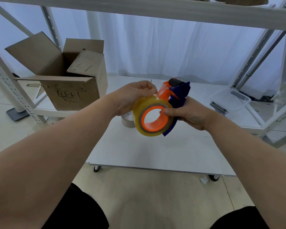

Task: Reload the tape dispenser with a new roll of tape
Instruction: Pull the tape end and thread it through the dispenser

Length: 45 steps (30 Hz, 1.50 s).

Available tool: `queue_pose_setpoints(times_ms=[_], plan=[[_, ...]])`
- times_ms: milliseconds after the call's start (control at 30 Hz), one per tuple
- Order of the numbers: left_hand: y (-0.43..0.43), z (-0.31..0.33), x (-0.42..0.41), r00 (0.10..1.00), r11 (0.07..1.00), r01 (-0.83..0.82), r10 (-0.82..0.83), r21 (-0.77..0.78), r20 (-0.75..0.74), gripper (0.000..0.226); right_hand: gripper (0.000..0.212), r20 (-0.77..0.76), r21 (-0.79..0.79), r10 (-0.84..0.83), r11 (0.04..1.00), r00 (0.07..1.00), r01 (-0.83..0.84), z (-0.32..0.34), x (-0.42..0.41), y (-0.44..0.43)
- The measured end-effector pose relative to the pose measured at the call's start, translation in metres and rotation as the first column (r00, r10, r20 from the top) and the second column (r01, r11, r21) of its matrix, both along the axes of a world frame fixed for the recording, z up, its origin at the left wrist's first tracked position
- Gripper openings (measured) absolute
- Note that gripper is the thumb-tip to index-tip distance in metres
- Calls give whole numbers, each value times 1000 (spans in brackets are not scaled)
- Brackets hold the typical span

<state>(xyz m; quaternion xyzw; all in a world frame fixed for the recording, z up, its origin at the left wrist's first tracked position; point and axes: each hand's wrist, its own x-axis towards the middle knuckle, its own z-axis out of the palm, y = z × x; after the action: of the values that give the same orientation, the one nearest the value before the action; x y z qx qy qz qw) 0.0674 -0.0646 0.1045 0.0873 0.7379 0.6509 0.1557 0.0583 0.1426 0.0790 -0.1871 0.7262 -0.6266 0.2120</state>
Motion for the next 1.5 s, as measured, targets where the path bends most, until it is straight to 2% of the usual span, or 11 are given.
queue_pose_setpoints(times_ms=[200,367,533,733,867,933,1000,1067,1133,1267,1500], plan=[[-6,4,-2,992,971,-12,-18,-238,-123,9,62,-26,28,-10,1000,1000,11,0,-2,5],[-6,4,-2,997,950,50,-63,-308,-33,7,78,-48,100,7,995,999,-2,-7,-5,7],[-4,2,-4,998,956,65,-67,-286,5,11,81,-80,161,6,987,997,7,-9,-8,8],[-8,-5,-9,997,965,59,-45,-255,60,17,71,-279,242,-52,962,959,122,-8,-2,4],[-8,-5,-9,992,982,28,-5,-185,124,27,74,-304,293,-44,946,952,137,-8,-1,3],[-5,-6,-8,991,977,20,9,-214,131,34,75,-308,318,-37,938,951,140,-9,-1,4],[-4,-8,-8,997,943,22,3,-333,72,40,76,-311,335,-32,932,950,141,-10,-1,4],[-3,-9,-8,999,890,22,-34,-456,-19,28,76,-305,340,-35,930,952,143,-11,-1,4],[-2,-9,-8,999,886,2,-20,-463,-34,14,76,-301,349,-38,925,953,147,-11,-1,4],[-4,-11,-9,998,879,-43,61,-475,23,19,71,-312,402,-8,905,950,140,-13,-1,3],[3,-4,-9,993,874,-122,107,-471,-58,7,70,-333,439,1,885,943,154,-18,-4,5]])
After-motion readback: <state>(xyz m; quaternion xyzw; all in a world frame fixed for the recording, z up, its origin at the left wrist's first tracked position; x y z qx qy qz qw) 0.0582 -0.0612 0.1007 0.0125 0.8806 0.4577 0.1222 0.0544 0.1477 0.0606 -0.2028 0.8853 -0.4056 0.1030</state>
